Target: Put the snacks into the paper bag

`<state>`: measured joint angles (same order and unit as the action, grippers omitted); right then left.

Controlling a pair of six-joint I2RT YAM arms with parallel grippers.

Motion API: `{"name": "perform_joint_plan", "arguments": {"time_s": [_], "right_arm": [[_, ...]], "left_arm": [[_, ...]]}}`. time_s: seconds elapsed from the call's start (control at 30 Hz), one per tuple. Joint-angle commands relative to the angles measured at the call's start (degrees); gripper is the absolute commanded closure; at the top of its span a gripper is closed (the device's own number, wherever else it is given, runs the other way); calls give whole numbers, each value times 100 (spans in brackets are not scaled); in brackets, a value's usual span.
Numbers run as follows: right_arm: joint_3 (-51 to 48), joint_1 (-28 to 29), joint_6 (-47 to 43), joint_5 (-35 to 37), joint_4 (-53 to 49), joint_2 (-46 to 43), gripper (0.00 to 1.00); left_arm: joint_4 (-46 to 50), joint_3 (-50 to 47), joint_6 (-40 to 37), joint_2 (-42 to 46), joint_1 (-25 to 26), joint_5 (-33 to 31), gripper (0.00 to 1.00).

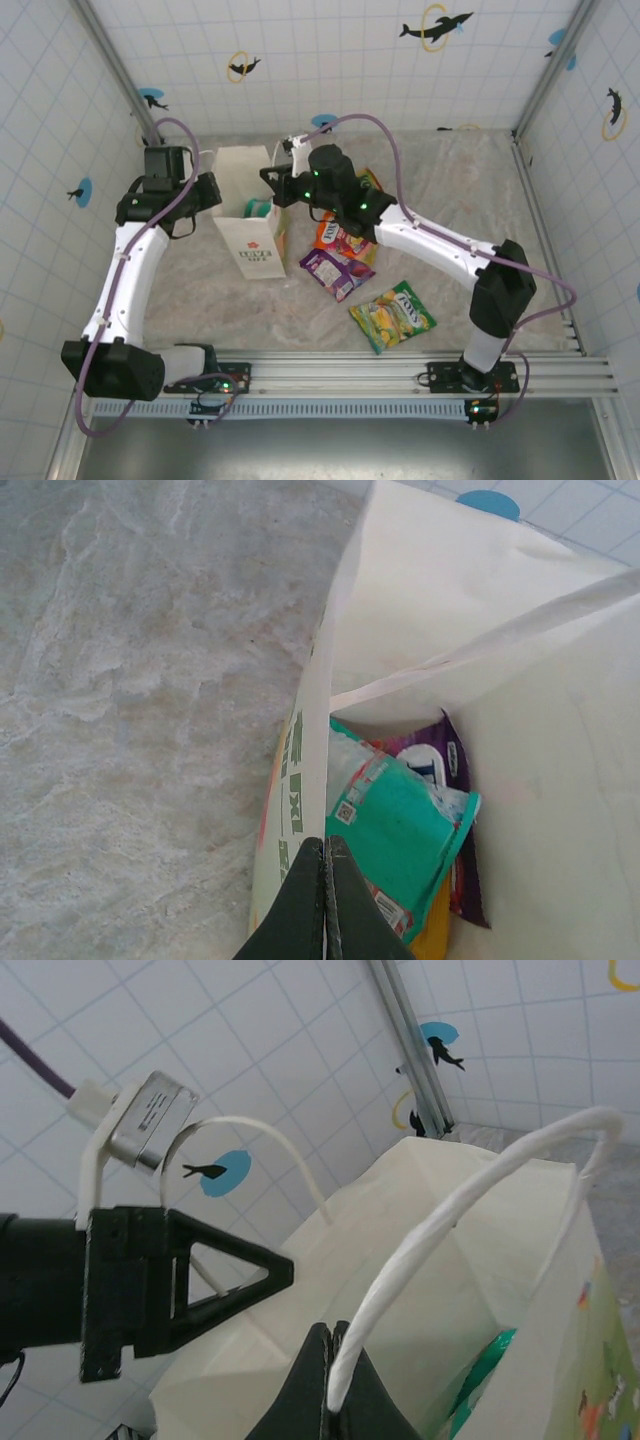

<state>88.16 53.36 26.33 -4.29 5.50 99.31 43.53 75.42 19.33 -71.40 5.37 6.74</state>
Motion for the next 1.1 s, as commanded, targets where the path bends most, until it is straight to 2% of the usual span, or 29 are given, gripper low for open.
{"name": "perform_joint_plan", "arguments": {"time_s": [0.0, 0.2, 0.3, 0.47, 0.53, 0.67, 0.77, 0.9, 1.0, 1.07], "right_arm": [[-227, 155, -221, 293, 421, -495, 100], [-986, 322, -191, 605, 688, -890, 100], [-1213, 376, -188, 674, 747, -1015, 100], [-1331, 367, -423, 847, 547, -1236, 66], [-1507, 348, -550, 927, 504, -1506, 59], [-2330, 202, -543, 903, 625, -2278, 54], [-2902, -87, -311, 884, 467, -2796, 51], [-3819, -783, 377, 702, 505, -3246, 50], [-4444, -1497, 1129, 284, 908, -3235, 49], [-4644, -1866, 1386, 25, 1144, -3033, 44]], "left_arm": [[15, 222, -179, 103, 35, -94, 100], [-160, -188, -338, 242, 35, 442, 100], [-99, -279, -540, 265, 35, 497, 100], [-143, -361, -545, 372, 34, 293, 100], [-160, -374, -536, 385, 34, 227, 100], [-154, -392, -535, 360, 35, 150, 100], [-184, -427, -523, 361, 37, 143, 100], [-265, -495, -457, 373, 40, 176, 100], [-301, -535, -439, 372, 32, 201, 100], [-327, -552, -439, 376, 35, 223, 100]]}}
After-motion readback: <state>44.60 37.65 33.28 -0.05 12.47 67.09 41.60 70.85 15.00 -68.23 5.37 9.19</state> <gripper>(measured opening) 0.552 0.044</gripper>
